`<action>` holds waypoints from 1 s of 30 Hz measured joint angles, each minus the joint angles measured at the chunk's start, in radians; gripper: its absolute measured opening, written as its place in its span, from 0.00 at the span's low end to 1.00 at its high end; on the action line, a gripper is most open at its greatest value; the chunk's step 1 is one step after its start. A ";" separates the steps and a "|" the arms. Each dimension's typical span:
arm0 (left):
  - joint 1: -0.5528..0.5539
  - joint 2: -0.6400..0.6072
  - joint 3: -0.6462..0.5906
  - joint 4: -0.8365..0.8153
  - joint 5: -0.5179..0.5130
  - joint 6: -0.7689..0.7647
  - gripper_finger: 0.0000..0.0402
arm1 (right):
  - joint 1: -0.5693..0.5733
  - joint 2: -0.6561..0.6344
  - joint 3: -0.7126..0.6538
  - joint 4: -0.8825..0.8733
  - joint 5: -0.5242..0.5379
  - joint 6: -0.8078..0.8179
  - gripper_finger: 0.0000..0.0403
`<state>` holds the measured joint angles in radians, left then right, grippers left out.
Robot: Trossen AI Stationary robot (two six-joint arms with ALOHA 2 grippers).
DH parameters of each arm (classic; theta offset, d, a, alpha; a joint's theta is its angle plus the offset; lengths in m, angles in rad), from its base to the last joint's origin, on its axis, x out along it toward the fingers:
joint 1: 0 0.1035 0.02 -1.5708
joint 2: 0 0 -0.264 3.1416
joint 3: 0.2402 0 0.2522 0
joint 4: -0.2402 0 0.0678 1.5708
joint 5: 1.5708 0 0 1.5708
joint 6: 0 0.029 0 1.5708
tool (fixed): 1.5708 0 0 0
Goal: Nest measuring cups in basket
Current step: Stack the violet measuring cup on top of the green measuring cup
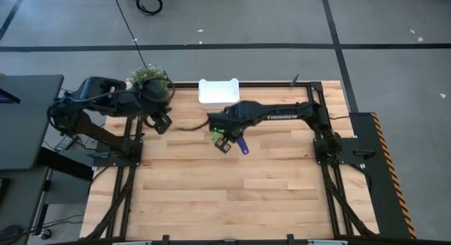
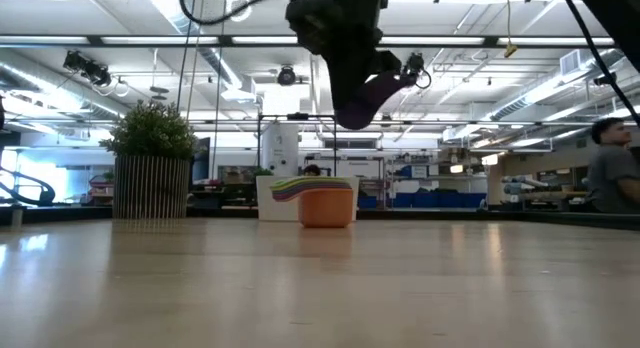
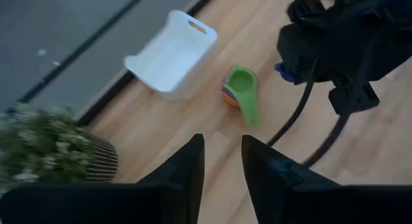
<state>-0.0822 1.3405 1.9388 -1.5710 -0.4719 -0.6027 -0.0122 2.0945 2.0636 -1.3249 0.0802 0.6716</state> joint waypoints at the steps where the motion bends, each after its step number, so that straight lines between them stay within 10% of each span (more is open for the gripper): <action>1: 0.010 -0.010 0.000 0.000 -0.012 0.015 0.28 | -0.011 0.000 0.000 -0.003 0.001 0.020 0.04; 13: 0.132 -0.099 0.000 0.000 -0.118 0.364 0.28 | -0.117 0.000 0.000 0.103 0.101 0.604 0.04; 30: 0.271 -0.184 -0.001 0.000 -0.128 0.567 0.28 | -0.167 0.057 -0.001 0.169 0.108 0.829 0.04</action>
<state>0.1890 1.1565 1.9381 -1.5710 -0.6004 -0.0361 -0.1792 2.1515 2.0628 -1.1562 0.1880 1.5008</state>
